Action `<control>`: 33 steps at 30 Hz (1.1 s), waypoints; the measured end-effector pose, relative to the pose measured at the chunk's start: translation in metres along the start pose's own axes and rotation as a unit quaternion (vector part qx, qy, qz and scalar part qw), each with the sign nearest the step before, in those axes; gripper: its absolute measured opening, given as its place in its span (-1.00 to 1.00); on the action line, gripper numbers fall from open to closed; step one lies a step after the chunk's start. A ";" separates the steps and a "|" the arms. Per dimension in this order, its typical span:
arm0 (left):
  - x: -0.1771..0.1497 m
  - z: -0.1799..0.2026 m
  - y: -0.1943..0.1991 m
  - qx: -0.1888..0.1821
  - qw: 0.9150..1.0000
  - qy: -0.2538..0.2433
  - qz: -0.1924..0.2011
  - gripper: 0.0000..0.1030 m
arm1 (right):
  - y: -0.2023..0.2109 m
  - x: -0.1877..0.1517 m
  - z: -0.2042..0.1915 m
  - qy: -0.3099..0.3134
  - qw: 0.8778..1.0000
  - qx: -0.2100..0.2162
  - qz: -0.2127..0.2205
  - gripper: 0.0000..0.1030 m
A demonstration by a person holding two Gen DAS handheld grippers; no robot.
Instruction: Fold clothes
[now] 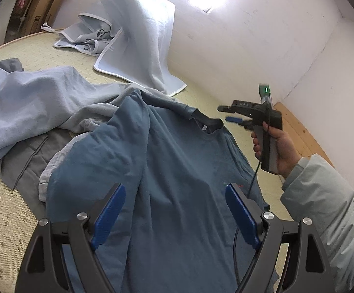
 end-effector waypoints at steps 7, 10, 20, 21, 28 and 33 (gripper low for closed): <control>0.001 -0.001 0.008 -0.009 1.000 0.008 0.006 0.69 | -0.020 -0.034 -0.118 0.283 0.952 -0.100 -0.050 0.06; 0.003 -0.003 0.012 -0.013 1.000 0.013 0.009 0.69 | -0.038 -0.044 -0.148 0.353 0.922 -0.143 -0.071 0.03; 0.009 -0.015 0.026 -0.017 0.999 0.032 0.025 0.69 | -0.066 -0.022 -0.149 0.404 0.867 -0.285 -0.053 -0.58; 0.009 -0.015 0.027 -0.016 0.999 0.032 0.026 0.69 | -0.062 -0.013 -0.148 0.397 0.865 -0.306 -0.031 -0.53; 0.011 -0.016 0.032 -0.009 0.999 0.029 0.033 0.69 | -0.028 0.016 -0.143 0.329 0.888 -0.314 0.065 0.09; 0.015 -0.016 0.040 -0.005 0.998 0.032 0.045 0.69 | 0.024 0.009 -0.132 0.261 0.924 -0.254 0.115 0.10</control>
Point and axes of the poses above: each gripper's, at about its wrist camera, not at the fingertips, and y roughly against the way its jaws point, z to its right, x to its top, the point moved 8 cm from there along -y, roughly the way its jaws point, and after that the axes turned 14 degrees about -z, right-handed, at the moved point
